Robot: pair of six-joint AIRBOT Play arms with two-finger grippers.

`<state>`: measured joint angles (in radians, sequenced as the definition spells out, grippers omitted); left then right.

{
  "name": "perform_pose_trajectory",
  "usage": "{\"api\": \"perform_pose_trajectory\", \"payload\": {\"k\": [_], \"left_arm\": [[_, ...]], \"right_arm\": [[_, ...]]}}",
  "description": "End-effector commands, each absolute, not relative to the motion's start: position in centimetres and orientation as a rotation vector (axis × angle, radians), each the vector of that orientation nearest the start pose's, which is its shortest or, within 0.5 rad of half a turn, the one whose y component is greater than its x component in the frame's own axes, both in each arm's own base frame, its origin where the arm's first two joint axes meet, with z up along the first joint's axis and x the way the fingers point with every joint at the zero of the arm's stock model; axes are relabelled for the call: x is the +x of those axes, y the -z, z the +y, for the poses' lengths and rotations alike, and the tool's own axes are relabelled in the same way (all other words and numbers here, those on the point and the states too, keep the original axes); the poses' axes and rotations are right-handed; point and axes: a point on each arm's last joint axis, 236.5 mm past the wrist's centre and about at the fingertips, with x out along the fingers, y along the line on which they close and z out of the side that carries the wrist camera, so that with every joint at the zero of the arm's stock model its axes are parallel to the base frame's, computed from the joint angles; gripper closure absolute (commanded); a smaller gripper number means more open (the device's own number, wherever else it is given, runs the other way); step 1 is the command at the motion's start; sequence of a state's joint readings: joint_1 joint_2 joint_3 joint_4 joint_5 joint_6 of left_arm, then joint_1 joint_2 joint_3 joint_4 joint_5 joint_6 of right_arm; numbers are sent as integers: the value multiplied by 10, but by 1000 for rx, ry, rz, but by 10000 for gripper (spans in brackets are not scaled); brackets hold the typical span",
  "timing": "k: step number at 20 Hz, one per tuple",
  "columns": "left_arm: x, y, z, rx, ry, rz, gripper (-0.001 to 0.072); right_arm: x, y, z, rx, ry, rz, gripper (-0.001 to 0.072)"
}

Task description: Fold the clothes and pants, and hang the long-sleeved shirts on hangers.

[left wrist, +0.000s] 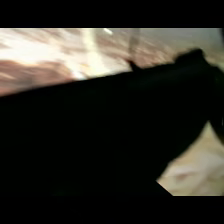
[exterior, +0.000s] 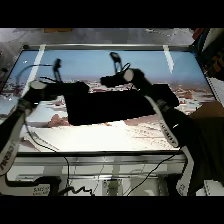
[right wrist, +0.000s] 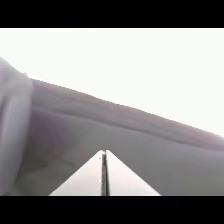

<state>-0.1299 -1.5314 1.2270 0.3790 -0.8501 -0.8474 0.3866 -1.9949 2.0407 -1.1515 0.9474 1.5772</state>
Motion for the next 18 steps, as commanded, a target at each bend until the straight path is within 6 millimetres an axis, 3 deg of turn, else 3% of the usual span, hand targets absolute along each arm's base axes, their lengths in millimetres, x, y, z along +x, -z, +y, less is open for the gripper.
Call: {"api": "perform_pose_trajectory", "payload": {"k": [1,2,3,4,7,10,13,15,16,18], "left_arm": [[435,-20,-325,-524,908,908,698],[430,-8,-333,-492,911,928,645],[427,-3,-337,-488,917,940,371],[427,-3,-337,-490,915,940,-13],[448,-17,-307,-517,865,895,-3],[473,-37,-233,-516,793,845,1],[464,-10,-135,-407,628,992,1],[446,20,-75,-362,500,1133,3],[438,30,-55,-340,468,1178,3],[432,40,-41,-369,445,1207,3]], "right_arm": [[558,-29,200,250,-426,1102,691],[556,-25,177,263,-397,1141,691],[552,-22,158,276,-374,1176,691],[550,-19,143,286,-356,1200,691],[549,-17,114,283,-337,1215,692],[544,-13,96,194,-382,1226,692],[540,-17,77,163,-390,1213,693],[540,-37,66,128,-410,1146,692],[538,-54,63,108,-427,1097,692],[527,-85,51,98,-409,1016,692]]}}
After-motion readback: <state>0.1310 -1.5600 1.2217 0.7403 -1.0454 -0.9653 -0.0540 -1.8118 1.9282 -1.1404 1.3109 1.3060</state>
